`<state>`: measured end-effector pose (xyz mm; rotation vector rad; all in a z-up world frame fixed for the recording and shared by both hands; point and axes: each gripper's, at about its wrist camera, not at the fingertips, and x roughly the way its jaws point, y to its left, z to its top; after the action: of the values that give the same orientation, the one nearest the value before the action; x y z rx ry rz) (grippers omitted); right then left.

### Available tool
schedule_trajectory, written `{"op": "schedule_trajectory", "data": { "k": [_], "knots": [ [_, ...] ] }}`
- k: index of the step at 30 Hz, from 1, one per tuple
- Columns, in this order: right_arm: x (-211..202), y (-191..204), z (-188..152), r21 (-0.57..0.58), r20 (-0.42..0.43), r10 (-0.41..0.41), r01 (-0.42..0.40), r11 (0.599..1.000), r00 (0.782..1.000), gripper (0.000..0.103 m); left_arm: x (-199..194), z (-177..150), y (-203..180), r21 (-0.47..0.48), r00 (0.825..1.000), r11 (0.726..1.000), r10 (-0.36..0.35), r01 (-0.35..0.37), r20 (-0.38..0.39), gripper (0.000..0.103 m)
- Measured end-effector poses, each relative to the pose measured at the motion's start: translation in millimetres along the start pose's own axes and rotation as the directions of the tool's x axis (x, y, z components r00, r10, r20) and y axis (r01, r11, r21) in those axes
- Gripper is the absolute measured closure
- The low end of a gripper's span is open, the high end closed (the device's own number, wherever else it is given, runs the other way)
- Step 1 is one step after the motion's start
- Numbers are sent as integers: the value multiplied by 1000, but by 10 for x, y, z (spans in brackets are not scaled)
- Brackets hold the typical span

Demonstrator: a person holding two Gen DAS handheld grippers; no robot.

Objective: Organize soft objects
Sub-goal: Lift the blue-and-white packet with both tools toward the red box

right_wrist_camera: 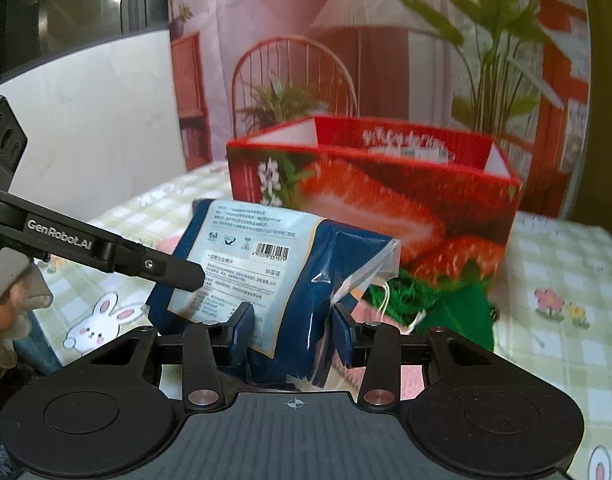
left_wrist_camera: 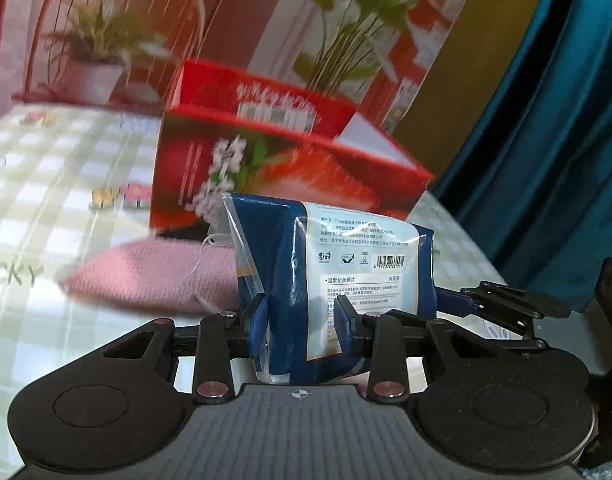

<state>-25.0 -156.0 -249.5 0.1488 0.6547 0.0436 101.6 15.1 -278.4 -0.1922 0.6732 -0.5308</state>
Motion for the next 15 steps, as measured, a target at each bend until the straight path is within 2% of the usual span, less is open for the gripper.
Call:
{"op": "schedule_trajectory", "data": {
  "k": [6, 15],
  "knots": [
    [-90, -10, 179, -26, 59, -7, 8, 1000, 998, 64, -144, 205, -69, 34, 998, 999, -19, 17, 65, 66],
    [-84, -199, 823, -24, 168, 10, -6, 1000, 986, 64, -269, 962, -167, 84, 980, 996, -36, 20, 197, 66]
  ]
}}
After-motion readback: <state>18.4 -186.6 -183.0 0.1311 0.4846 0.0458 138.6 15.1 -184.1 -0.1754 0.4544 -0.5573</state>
